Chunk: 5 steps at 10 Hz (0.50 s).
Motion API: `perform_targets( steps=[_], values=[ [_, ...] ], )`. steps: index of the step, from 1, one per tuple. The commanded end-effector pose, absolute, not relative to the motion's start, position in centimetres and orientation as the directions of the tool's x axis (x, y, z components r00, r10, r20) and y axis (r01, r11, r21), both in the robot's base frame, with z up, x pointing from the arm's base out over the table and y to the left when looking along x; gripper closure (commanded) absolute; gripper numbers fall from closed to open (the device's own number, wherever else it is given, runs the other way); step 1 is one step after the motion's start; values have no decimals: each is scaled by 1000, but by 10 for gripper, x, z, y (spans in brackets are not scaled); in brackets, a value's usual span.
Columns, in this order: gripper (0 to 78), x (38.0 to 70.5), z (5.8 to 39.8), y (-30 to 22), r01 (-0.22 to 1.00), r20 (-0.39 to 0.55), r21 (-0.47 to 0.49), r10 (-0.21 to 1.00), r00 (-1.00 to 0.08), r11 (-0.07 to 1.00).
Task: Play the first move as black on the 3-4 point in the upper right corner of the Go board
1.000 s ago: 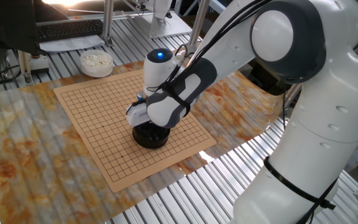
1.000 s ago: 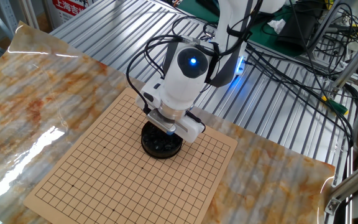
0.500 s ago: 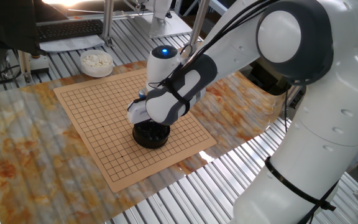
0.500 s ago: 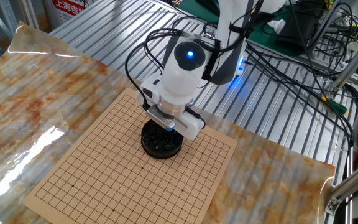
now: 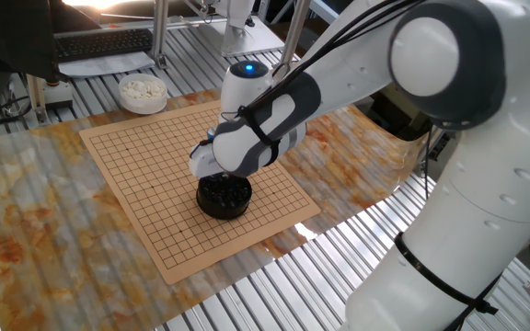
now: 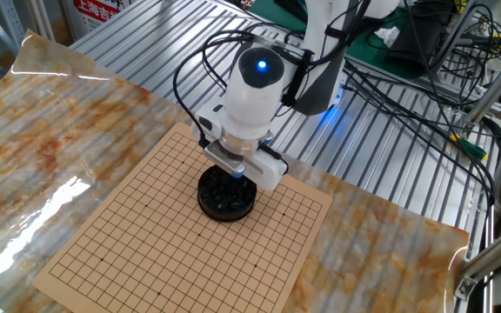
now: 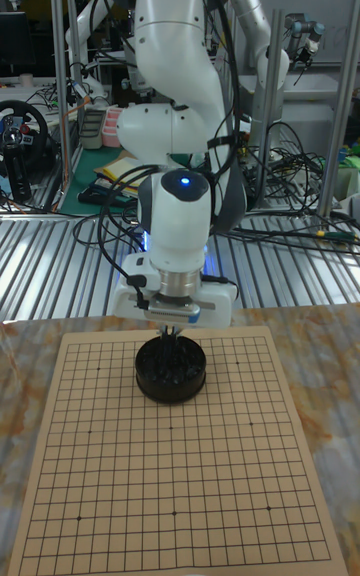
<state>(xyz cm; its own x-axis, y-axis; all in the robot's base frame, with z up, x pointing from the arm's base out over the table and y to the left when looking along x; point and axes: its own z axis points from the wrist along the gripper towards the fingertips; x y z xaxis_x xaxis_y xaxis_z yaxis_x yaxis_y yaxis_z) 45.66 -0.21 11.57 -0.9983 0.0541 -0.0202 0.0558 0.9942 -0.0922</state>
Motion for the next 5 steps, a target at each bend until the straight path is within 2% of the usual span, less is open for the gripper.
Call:
perform_targets(
  steps=[1, 2, 5],
  values=[
    [764, 454, 144, -2, 99, -30, -57, 98, -995, 993],
    [764, 455, 158, -3, 124, -36, -23, 124, -992, 992],
    [764, 461, 176, -6, 166, -43, 0, 166, -985, 986]
  ],
)
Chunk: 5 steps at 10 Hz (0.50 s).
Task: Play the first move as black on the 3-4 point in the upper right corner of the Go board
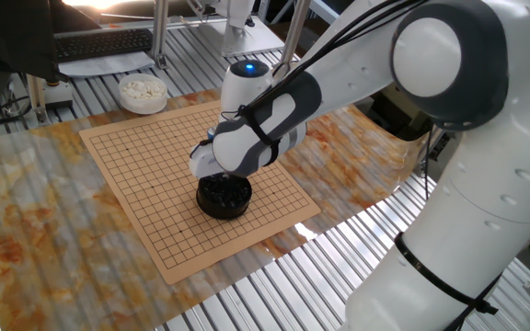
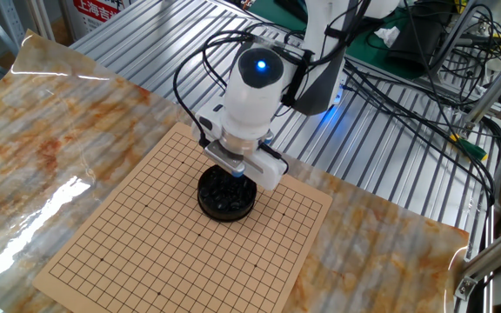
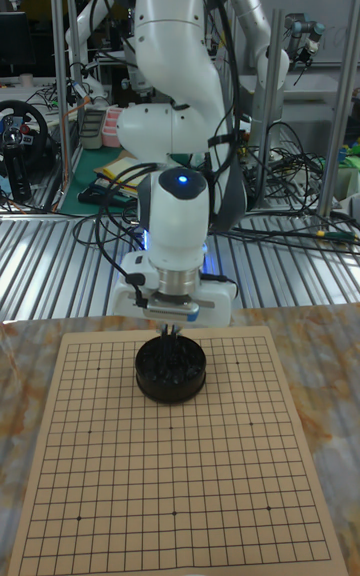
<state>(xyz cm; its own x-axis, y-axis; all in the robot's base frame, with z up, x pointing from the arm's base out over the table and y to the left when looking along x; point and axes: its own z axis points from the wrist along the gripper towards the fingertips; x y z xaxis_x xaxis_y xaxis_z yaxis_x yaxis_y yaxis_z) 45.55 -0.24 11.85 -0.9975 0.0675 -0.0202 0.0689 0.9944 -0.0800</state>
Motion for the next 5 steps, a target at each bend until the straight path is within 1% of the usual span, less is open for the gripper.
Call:
perform_targets(
  steps=[1, 3, 5],
  values=[
    [764, 461, 178, -6, 172, -46, 6, 172, -984, 985],
    [764, 464, 188, -2, 230, -90, 64, 235, -968, 971],
    [764, 465, 190, 0, 253, -118, 112, 265, -957, 961]
  ],
)
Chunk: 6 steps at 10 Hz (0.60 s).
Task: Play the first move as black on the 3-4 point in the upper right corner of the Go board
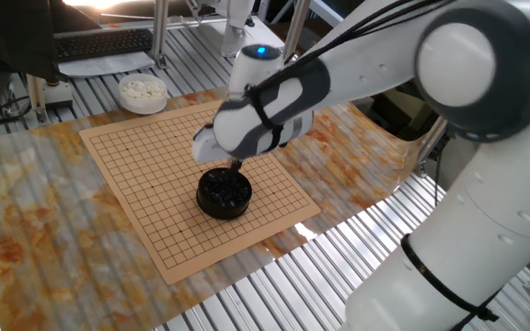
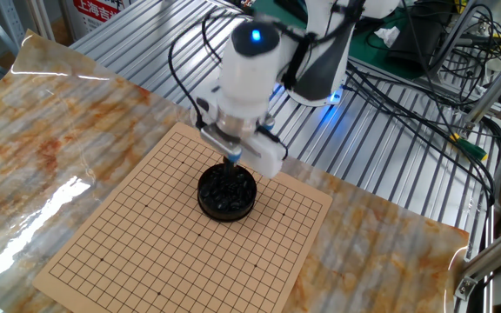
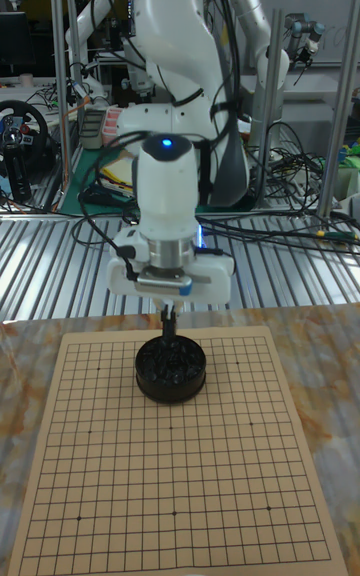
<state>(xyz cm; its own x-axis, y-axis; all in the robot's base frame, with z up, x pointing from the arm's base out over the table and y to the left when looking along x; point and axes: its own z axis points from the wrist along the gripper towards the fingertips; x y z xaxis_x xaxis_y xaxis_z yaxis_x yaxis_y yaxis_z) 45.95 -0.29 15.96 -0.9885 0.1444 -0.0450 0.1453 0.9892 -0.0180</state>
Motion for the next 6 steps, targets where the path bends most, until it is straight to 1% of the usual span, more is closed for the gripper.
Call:
perform_targets(
  steps=[1, 3, 6],
  values=[
    [764, 467, 191, 0, 246, -117, 111, 259, -959, 963],
    [764, 470, 190, 1, 251, -115, 102, 262, -958, 963],
    [764, 478, 187, 3, 255, -110, 61, 260, -959, 965]
  ],
)
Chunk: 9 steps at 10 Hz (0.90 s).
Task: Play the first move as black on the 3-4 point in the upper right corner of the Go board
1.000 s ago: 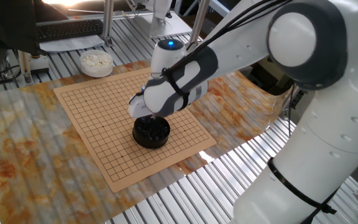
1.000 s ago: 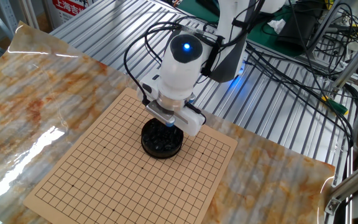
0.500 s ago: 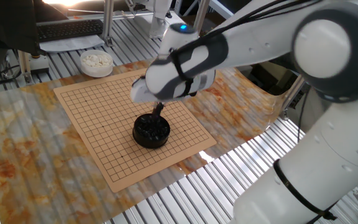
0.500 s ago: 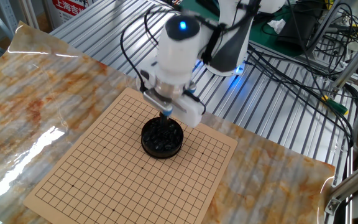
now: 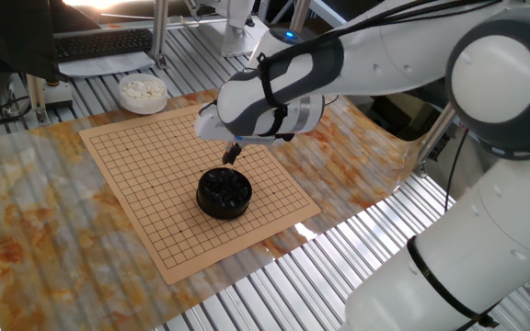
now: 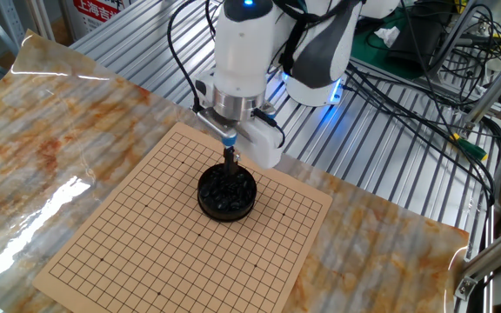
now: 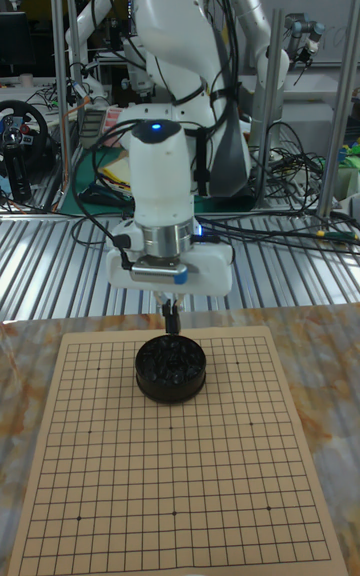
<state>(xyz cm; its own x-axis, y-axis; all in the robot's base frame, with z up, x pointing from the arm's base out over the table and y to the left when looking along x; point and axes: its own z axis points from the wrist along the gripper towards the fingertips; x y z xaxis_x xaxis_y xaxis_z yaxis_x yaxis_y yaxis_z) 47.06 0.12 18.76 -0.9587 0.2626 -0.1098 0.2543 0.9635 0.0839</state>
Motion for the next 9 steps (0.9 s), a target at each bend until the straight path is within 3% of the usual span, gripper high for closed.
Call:
perform_targets(
  steps=[1, 4, 5, 9],
  values=[
    [764, 480, 188, 3, 254, -108, 55, 259, -960, 966],
    [764, 498, 191, 4, 234, -103, -11, 232, -967, 972],
    [764, 507, 186, 2, 191, -121, -97, 179, -976, 977],
    [764, 524, 175, -10, 135, -125, -156, 116, -985, 979]
  ],
)
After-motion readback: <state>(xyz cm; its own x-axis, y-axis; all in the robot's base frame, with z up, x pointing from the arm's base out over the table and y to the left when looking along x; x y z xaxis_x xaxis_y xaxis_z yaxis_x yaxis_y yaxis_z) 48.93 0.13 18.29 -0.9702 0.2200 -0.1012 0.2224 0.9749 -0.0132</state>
